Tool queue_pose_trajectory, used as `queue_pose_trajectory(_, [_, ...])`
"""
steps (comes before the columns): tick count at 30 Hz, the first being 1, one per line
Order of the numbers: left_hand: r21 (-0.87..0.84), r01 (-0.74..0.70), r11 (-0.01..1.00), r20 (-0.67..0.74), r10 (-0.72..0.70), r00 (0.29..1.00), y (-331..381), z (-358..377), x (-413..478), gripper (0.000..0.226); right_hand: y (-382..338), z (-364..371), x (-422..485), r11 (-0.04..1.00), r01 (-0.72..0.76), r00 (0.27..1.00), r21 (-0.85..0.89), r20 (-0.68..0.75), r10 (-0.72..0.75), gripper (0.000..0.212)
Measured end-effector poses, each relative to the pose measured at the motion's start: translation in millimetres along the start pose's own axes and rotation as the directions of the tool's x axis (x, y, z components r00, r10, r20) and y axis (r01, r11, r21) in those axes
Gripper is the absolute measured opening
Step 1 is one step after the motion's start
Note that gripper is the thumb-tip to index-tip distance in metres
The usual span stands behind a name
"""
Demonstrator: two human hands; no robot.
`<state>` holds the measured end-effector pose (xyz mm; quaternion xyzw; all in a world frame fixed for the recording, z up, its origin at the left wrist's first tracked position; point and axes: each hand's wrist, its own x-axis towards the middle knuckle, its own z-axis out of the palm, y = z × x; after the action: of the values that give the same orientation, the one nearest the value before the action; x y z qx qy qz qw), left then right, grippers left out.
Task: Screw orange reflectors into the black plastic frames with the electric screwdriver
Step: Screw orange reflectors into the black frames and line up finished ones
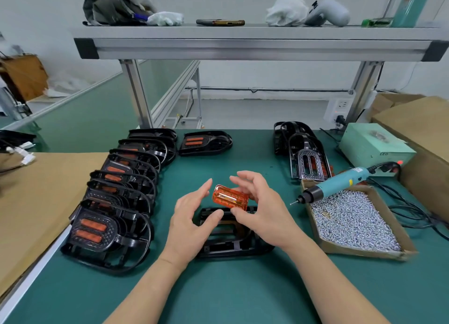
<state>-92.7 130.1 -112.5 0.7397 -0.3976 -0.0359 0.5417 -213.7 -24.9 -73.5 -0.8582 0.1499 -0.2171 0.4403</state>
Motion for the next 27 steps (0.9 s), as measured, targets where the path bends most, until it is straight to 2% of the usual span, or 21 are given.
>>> queue_pose_trajectory(8, [0.057,-0.04,0.998,-0.019,0.041,0.999,0,2,0,0.053,4,7,-3,1.0,-0.011,0.999,0.01,0.031,0.01,0.077])
queue_pose_trajectory(20, [0.073,-0.056,0.996,-0.03,0.058,0.998,-7,2,1,0.045,14,10,-3,0.999,0.016,0.999,0.044,0.031,-0.017,0.077])
queue_pose_trajectory(23, [0.073,-0.065,0.995,-0.021,0.066,0.998,-8,2,2,0.044,13,11,-1,0.998,0.055,0.997,-0.04,0.054,-0.053,0.075])
queue_pose_trajectory(27, [0.08,-0.077,0.994,-0.01,0.078,0.997,-7,2,2,0.044,2,10,9,0.929,0.202,0.978,-0.309,0.11,-0.176,0.064])
